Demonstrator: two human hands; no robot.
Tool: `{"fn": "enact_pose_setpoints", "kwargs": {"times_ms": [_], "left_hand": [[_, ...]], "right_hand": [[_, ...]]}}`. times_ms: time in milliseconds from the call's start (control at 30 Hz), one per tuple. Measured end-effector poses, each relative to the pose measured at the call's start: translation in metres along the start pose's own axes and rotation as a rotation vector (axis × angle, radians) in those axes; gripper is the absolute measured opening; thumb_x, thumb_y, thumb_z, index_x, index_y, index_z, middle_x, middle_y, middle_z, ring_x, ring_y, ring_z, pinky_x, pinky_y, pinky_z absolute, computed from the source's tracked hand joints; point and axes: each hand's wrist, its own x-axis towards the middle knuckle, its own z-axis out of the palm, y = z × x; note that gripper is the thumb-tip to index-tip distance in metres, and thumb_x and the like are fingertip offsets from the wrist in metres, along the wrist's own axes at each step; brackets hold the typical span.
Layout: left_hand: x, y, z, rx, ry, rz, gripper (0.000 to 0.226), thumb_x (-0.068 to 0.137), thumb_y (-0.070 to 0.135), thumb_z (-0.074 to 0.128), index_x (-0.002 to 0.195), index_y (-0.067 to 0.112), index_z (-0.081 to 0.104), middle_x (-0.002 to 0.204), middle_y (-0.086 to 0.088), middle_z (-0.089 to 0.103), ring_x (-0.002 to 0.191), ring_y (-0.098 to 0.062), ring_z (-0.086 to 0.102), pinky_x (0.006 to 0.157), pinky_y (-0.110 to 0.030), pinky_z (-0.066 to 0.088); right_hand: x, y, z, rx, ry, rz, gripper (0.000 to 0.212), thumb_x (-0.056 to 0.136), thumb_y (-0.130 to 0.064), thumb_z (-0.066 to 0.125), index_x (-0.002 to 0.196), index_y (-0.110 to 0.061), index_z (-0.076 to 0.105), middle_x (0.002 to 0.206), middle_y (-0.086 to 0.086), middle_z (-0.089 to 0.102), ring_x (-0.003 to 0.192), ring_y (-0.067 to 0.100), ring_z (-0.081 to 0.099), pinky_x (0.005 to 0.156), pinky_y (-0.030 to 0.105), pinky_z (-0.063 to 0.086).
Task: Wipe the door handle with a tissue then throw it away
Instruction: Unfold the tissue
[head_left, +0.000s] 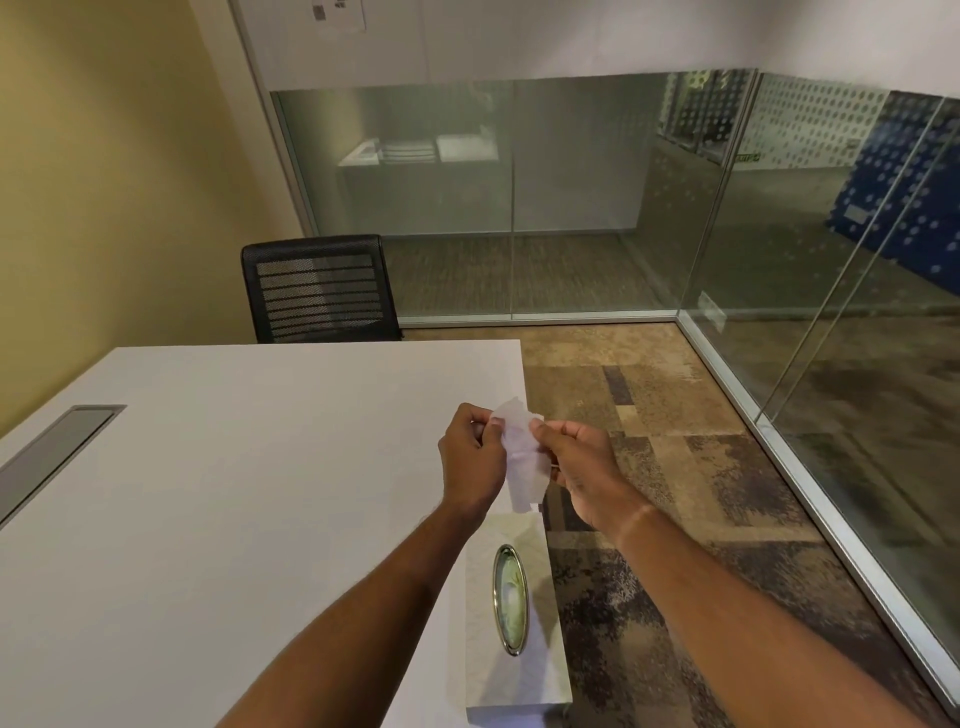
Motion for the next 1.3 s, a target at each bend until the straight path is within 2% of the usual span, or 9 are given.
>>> {"fn": "enact_pose_setpoints", "kwargs": {"times_ms": [300,433,533,767,900,967,1033,1100,1300], "left_hand": [[0.000,0.001,-0.010,0.005,0.064,0.012,0.005,0.097,0.010,0.052,0.093,0.012,0.054,0.090,-0.009,0.065,0.078,-0.018,0.062,0.065,-0.023,0.054],[-0.002,0.004,-0.008,0.035,0.043,0.028,0.007,0.099,0.009,0.047,0.097,0.009,0.054,0.094,-0.011,0.065,0.082,-0.021,0.063,0.070,-0.032,0.058],[-0.002,0.005,-0.007,0.085,0.024,0.069,0.010,0.099,0.011,0.046,0.098,0.009,0.055,0.093,-0.008,0.065,0.076,-0.012,0.059,0.062,-0.014,0.047],[0.000,0.007,-0.005,0.115,0.002,0.072,0.014,0.101,0.018,0.043,0.099,0.011,0.054,0.092,0.000,0.061,0.074,-0.007,0.057,0.058,-0.008,0.042],[0.000,0.006,-0.003,0.130,-0.008,0.094,0.012,0.101,0.022,0.045,0.096,0.014,0.052,0.086,0.005,0.059,0.073,-0.005,0.057,0.055,-0.005,0.044],[-0.001,0.006,-0.001,0.140,-0.021,0.107,0.011,0.100,0.025,0.047,0.096,0.016,0.051,0.084,0.007,0.057,0.074,-0.004,0.057,0.056,-0.007,0.042],[-0.001,0.006,0.000,0.132,-0.032,0.100,0.010,0.100,0.027,0.049,0.097,0.017,0.051,0.084,0.010,0.056,0.075,-0.004,0.057,0.060,-0.008,0.041],[-0.002,0.005,0.000,0.121,-0.038,0.096,0.012,0.099,0.029,0.051,0.097,0.017,0.049,0.083,0.011,0.055,0.075,-0.006,0.057,0.060,-0.009,0.041],[-0.007,0.013,0.006,0.096,-0.084,0.154,0.017,0.097,0.034,0.053,0.091,0.018,0.048,0.078,0.010,0.055,0.069,-0.009,0.056,0.054,-0.006,0.042]], "right_hand": [[0.004,-0.004,-0.005,0.166,0.249,0.072,0.023,0.096,0.001,0.045,0.088,-0.009,0.064,0.086,0.011,0.067,0.076,0.022,0.062,0.055,0.029,0.052],[0.001,-0.003,-0.002,0.124,0.264,0.061,0.023,0.099,-0.002,0.041,0.087,-0.004,0.060,0.067,0.008,0.058,0.050,0.017,0.060,0.054,0.032,0.049],[-0.003,-0.007,0.001,0.150,0.182,0.097,0.031,0.103,-0.020,0.043,0.083,-0.004,0.060,0.064,0.011,0.060,0.057,0.021,0.059,0.055,0.030,0.047],[-0.009,-0.007,-0.010,0.345,-0.053,0.286,0.058,0.092,-0.046,0.035,0.121,-0.006,0.066,0.102,0.015,0.068,0.085,0.032,0.059,0.076,0.037,0.043],[-0.016,-0.006,-0.019,0.352,-0.288,0.290,0.066,0.088,-0.062,0.034,0.119,-0.015,0.069,0.119,0.015,0.069,0.111,0.038,0.061,0.091,0.053,0.046],[-0.021,-0.008,-0.015,0.247,-0.254,0.232,0.055,0.087,-0.055,0.053,0.119,-0.012,0.068,0.114,0.016,0.071,0.100,0.035,0.065,0.078,0.047,0.054],[-0.024,-0.010,-0.011,0.131,-0.149,0.132,0.041,0.085,-0.028,0.070,0.119,-0.004,0.065,0.109,0.017,0.072,0.095,0.032,0.067,0.076,0.046,0.057],[-0.026,-0.011,-0.010,0.118,-0.045,0.074,0.029,0.087,-0.014,0.069,0.113,-0.001,0.066,0.106,0.017,0.072,0.096,0.030,0.067,0.084,0.046,0.055],[-0.035,-0.011,-0.013,0.105,0.126,-0.032,0.014,0.097,-0.012,0.055,0.104,-0.008,0.067,0.106,0.014,0.071,0.099,0.027,0.067,0.078,0.040,0.056]]}}
